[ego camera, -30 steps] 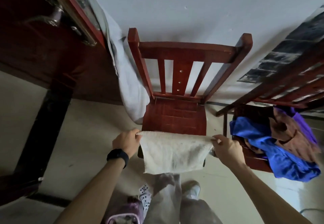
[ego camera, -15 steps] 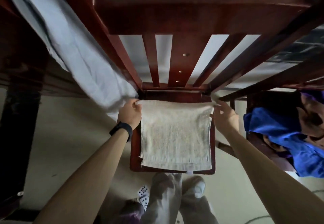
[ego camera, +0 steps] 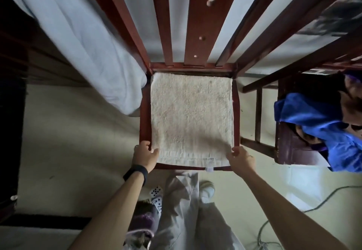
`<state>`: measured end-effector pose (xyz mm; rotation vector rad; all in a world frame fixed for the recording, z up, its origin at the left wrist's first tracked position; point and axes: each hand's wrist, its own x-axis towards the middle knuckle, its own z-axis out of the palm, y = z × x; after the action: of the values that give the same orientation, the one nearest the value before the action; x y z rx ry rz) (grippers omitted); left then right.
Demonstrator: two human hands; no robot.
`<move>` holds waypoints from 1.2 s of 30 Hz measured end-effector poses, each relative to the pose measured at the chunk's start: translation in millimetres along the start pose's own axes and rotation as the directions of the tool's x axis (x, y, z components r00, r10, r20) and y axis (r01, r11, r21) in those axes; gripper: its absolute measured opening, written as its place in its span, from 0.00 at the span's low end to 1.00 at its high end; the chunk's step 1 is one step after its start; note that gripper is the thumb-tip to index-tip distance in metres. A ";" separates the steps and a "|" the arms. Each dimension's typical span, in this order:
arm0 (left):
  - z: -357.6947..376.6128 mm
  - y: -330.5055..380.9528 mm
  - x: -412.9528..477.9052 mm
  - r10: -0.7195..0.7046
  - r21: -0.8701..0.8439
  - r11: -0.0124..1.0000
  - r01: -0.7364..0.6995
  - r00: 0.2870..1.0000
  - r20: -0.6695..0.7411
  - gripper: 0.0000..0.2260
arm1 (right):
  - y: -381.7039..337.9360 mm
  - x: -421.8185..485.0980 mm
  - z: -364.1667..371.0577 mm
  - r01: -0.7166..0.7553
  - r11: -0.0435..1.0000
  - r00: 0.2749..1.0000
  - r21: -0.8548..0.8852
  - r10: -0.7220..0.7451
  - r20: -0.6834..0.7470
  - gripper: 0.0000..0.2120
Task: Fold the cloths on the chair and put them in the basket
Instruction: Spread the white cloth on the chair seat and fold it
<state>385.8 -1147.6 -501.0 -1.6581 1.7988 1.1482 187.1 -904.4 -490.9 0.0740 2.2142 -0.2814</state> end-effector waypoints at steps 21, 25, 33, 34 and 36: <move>14.3 -30.2 -41.1 -0.027 -0.100 0.995 0.012 0.988 -0.152 0.08 | 43.4 -22.1 -2.4 -0.028 0.979 0.994 0.201 0.049 -0.100 0.09; 31.9 -34.5 -32.2 -0.075 -0.044 0.997 0.070 0.990 -0.123 0.08 | 53.5 -10.8 17.3 -0.020 0.983 0.995 0.185 0.038 -0.093 0.11; 53.5 -41.1 -26.7 -0.129 0.026 0.990 0.137 0.974 -0.186 0.11 | 56.1 -3.9 51.0 -0.060 0.968 0.979 0.245 0.105 -0.173 0.10; 53.5 -40.7 -25.8 -0.114 0.043 0.991 0.123 0.978 -0.176 0.10 | 54.1 -4.1 51.3 -0.086 0.963 0.978 0.256 0.131 -0.162 0.10; 52.9 -39.5 -23.2 -0.092 0.051 0.994 0.101 0.984 -0.155 0.09 | 51.2 -3.3 49.1 -0.126 0.948 0.977 0.292 0.170 -0.130 0.10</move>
<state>416.8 -1089.0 -523.6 -1.8206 1.8023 0.9408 235.0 -865.7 -526.3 0.4304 2.2919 -0.5225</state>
